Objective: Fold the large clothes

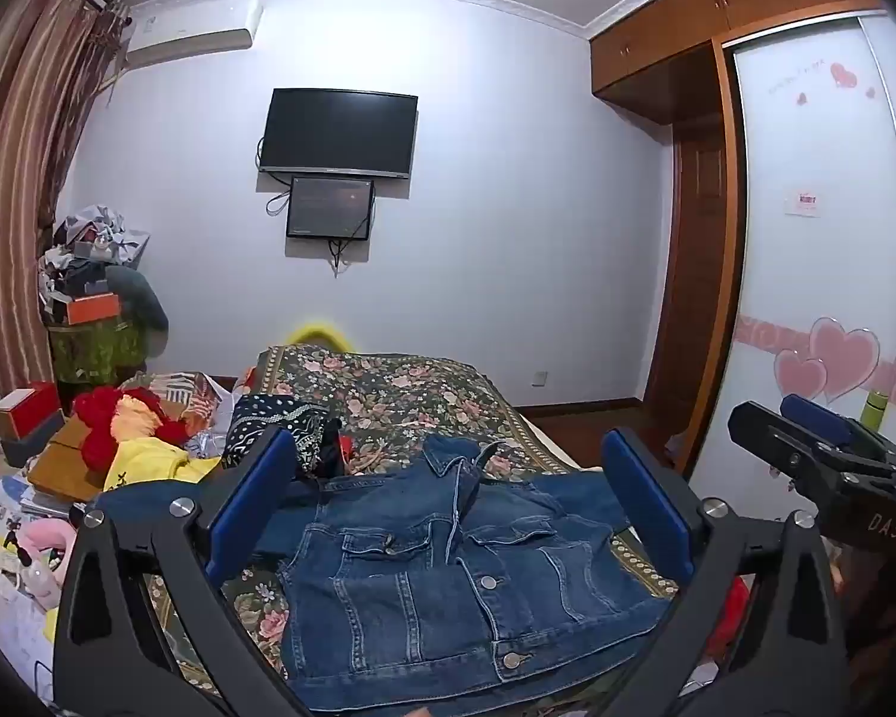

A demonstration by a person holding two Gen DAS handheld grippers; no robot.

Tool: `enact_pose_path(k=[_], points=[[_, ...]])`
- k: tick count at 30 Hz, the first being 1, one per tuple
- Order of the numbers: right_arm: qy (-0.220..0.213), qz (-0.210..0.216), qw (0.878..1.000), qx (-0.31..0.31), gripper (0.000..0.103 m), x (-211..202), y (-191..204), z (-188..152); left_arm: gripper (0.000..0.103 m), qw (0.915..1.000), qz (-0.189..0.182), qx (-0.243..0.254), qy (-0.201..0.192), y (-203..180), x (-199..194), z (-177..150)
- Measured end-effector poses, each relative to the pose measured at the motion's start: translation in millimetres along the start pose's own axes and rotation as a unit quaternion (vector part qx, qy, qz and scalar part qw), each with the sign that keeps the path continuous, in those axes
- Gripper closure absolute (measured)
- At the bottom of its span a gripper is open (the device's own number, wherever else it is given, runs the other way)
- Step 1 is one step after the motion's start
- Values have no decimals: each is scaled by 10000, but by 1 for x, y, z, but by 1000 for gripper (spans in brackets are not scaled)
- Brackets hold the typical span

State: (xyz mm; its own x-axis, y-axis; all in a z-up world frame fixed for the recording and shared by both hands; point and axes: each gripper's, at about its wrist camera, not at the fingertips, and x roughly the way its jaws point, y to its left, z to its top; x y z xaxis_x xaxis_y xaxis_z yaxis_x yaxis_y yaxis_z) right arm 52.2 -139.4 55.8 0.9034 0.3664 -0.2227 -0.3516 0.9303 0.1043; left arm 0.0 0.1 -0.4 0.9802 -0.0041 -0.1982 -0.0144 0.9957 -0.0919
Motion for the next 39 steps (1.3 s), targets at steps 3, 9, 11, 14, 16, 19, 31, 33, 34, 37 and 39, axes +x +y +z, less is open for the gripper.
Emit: enact_pose_path(k=[3,9,11,14,16,19,31,33,34,37,39], points=[[-7,-3,10000,-11,0,0,0,0,0,10000,29,-13,46,0,2,0],[-4,-8,10000,-15,0,-4,-1,0,0,10000,31,-25,26,-7,5,-3],[38,1,10000,-10,0,1,2,-2,0,10000,17,-80,24,-1,4,-5],[45,-9,10000,-11,0,1,1,-5,0,10000,-6,-63,29,-1,5,-6],[52,-17,10000,-12,0,2,1,-7,0,9999,-27,-90,36,5,5,-3],[75,-37,10000,-1,0,2,-1,-4,0,9999,-27,-92,45,6,6,-4],[159,-33,9999,53,0,5,-5,-4,0,9997,-70,-186,125,11,11,-5],[164,-33,9998,60,0,5,-6,-3,0,9997,-80,-186,136,11,11,-5],[165,-32,9998,61,0,5,-7,-3,0,9997,-78,-185,139,11,12,-5],[170,-35,9998,56,0,5,-6,-3,0,9997,-82,-191,150,11,12,-6],[174,-35,9998,53,0,6,-6,-3,0,9997,-70,-191,157,11,14,-6]])
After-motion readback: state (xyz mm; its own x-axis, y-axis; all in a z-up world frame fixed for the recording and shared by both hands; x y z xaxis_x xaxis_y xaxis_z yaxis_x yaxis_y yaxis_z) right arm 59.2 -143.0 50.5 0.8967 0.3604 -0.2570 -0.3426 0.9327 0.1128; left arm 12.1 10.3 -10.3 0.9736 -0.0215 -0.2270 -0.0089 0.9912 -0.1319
